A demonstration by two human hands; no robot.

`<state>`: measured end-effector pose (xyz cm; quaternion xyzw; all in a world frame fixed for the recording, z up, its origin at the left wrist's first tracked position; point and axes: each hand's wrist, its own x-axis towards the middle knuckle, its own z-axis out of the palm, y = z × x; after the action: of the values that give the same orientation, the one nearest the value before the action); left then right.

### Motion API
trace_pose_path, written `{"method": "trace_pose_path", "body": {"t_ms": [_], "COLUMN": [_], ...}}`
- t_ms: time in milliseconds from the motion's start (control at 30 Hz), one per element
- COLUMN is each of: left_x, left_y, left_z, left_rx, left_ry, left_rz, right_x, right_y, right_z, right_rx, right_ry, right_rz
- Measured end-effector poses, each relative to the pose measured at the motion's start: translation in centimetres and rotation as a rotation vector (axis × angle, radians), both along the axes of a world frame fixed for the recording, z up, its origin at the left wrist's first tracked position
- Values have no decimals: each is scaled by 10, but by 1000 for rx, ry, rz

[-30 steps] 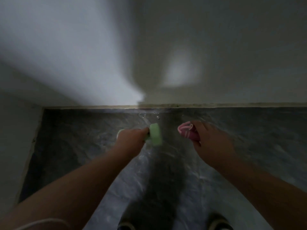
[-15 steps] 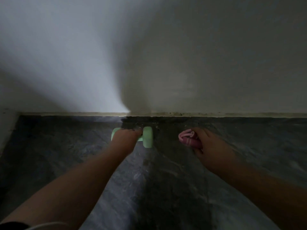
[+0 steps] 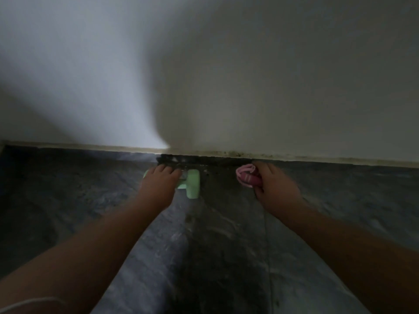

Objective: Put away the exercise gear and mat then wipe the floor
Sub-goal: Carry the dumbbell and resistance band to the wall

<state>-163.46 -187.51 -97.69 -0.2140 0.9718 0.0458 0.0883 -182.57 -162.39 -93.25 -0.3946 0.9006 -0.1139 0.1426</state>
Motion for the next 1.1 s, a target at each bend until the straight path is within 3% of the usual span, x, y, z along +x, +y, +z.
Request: {"method": "trace_pose_path", "body": {"t_ms": [200,333,500,633,800,933,1000,1100], "left_x": [-3,-6,-9,-11,-19,-32,-40,-50], "left_y": [10,28,47,49,56,74,88,110], "left_z": [19,30,35,34,38,44,46,43], "left_rx": [22,68,64,76,87,118,189,338], "left_ry": [62,61,3,-8,56,87,49,-21], "left_rz": [-5,-11,-59,-70,-97,-273,-336,-318], "right_x": [12,38,52,51,55,43,31,22], "right_y": [-15,-6,12,21,37,54,62,68], "right_z": [-16,-46,-66,-62,-38,-31,-34,-40], "right_rx": [-16,274,311,225,-19,-107,-114,-153], "right_ry": [174,14,-133,-215,-185,-76,-45,-118], "right_rz": [187,334,335,276,385,450,358,16]}}
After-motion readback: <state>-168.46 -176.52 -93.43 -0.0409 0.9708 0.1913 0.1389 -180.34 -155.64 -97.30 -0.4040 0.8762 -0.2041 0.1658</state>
